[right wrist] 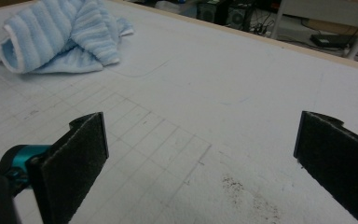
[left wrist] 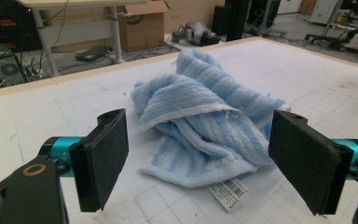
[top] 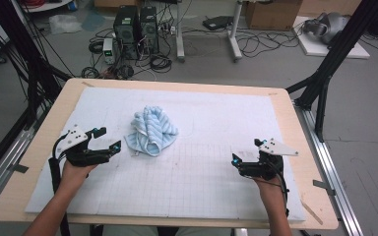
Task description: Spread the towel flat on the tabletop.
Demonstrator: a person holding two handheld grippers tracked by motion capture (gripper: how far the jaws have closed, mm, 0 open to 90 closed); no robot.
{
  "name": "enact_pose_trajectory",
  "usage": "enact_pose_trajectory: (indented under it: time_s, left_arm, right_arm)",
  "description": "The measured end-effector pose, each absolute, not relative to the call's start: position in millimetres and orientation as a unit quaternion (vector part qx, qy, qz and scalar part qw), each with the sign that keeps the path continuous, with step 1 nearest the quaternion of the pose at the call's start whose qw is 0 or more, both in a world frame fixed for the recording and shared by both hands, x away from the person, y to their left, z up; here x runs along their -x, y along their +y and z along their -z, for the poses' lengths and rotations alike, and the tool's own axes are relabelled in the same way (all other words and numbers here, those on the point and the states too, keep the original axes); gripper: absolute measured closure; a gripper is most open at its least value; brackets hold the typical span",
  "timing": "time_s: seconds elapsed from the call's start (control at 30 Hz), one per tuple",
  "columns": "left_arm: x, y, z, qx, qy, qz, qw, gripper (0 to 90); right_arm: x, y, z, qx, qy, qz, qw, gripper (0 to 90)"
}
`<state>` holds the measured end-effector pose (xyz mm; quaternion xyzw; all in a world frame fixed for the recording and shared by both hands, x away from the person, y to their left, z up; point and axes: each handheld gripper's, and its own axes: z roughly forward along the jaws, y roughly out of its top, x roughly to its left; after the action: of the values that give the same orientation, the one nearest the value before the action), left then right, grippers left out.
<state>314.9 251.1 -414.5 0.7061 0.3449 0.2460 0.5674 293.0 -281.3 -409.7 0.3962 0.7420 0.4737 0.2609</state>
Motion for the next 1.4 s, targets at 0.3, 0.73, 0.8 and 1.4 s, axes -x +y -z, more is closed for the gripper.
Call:
enact_pose_trajectory:
  time_s: [0.3,0.73,0.8,1.4]
  left_arm:
    - [-321.6,227.9,407.0,-0.716,0.342,-0.233,0.562,18.6]
    - [-343.5,184.6,395.0,-0.741,0.321,-0.210,0.551,18.8]
    - [-347.0,180.8,395.8,-0.744,0.322,-0.207,0.547,18.6]
    - [-373.8,125.0,428.1,-0.832,0.296,-0.259,0.390,32.7]
  right_arm:
    - [-292.7,-278.3,409.5,-0.395,0.744,-0.476,0.254,1.9]
    - [-294.3,-275.5,411.8,-0.395,0.749,-0.467,0.255,1.9]
    - [-294.4,-274.3,412.1,-0.395,0.750,-0.464,0.256,1.9]
    - [-296.5,-273.0,415.7,-0.399,0.756,-0.455,0.248,1.9]
